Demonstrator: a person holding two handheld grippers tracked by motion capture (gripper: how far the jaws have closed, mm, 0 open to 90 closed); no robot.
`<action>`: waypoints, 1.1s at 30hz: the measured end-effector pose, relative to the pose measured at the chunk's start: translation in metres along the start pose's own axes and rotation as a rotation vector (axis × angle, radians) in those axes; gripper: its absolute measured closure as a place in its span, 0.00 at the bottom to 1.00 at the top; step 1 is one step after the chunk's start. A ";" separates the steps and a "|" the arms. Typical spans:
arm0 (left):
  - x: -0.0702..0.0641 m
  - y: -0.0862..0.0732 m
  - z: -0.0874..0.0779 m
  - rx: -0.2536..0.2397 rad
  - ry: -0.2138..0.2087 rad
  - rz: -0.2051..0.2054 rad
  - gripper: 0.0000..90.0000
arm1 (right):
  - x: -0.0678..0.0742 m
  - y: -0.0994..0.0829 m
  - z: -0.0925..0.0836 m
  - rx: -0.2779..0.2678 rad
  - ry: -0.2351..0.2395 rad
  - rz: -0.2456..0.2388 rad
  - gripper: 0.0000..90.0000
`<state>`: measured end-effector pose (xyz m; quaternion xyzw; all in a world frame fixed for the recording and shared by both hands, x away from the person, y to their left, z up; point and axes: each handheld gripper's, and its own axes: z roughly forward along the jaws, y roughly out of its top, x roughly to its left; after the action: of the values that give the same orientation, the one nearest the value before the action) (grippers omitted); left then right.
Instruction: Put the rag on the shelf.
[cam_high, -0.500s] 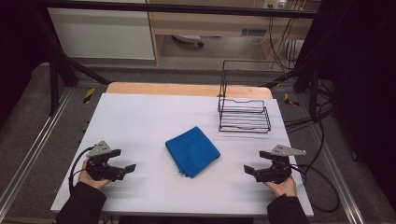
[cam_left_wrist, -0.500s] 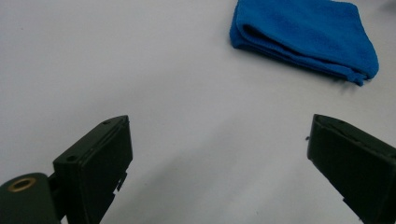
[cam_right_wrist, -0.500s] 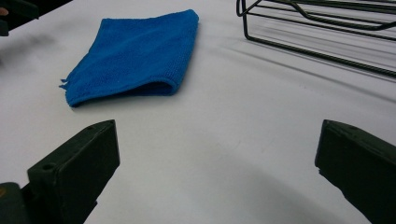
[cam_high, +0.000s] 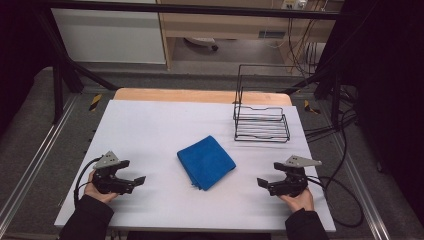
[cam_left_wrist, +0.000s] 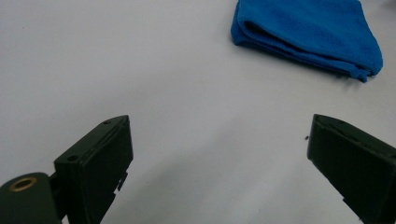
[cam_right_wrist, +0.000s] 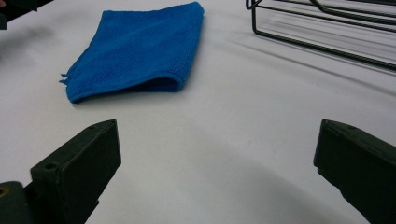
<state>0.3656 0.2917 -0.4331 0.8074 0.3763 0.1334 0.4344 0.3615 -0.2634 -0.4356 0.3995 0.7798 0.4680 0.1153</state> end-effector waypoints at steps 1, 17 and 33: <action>0.000 0.000 0.000 0.000 0.001 0.000 0.08 | 0.002 0.001 0.002 0.007 -0.001 -0.002 0.02; 0.000 0.000 0.000 0.000 0.011 0.004 0.08 | 0.028 0.020 0.035 0.024 0.016 -0.026 0.04; -0.001 0.000 0.001 0.008 0.012 0.010 0.08 | 0.046 0.051 0.079 0.061 0.011 -0.026 0.22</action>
<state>0.3655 0.2909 -0.4335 0.8102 0.3752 0.1389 0.4285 0.4014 -0.1673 -0.4265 0.3900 0.7995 0.4445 0.1048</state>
